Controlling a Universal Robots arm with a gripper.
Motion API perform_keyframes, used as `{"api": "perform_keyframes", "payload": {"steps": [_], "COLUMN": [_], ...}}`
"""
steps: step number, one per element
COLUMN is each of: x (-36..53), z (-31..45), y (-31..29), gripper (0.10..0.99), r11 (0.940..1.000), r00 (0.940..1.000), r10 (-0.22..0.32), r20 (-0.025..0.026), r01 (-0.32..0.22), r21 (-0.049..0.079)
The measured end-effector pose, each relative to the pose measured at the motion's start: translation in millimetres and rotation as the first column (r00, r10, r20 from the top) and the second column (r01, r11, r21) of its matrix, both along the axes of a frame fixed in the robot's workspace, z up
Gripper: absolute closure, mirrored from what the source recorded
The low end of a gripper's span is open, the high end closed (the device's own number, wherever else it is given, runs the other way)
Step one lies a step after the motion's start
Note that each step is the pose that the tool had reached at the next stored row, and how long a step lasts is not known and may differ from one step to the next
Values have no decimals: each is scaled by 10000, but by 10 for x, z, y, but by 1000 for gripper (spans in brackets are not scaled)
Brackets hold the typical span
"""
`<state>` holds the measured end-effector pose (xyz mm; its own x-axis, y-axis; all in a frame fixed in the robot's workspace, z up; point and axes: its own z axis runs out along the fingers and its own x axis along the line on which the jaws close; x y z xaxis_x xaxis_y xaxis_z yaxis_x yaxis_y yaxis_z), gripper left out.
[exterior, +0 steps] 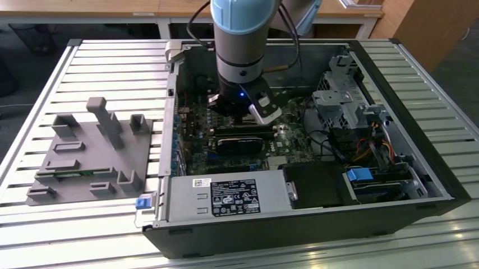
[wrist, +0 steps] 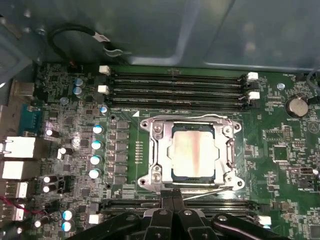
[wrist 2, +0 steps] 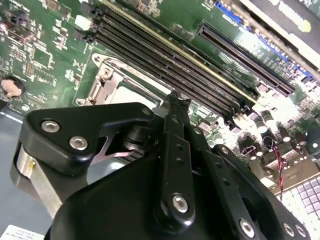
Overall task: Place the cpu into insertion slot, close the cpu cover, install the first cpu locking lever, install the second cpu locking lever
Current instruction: 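Install the second cpu locking lever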
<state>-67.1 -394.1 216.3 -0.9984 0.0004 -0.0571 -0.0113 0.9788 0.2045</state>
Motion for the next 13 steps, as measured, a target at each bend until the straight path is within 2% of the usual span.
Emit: {"api": "perform_keyframes", "payload": {"steps": [4, 10, 13], "x": [-53, -74, -90], "z": [-44, -120, -145], "y": [-2, -4, -31], "gripper": [980, 980, 980], "r11": [10000, 9999, 9998], "r00": [10000, 10000, 10000], "r10": [0, 0, -1], "r20": [0, -1, -1], "r01": [0, 0, 1], "r21": [55, 137, 210]}}
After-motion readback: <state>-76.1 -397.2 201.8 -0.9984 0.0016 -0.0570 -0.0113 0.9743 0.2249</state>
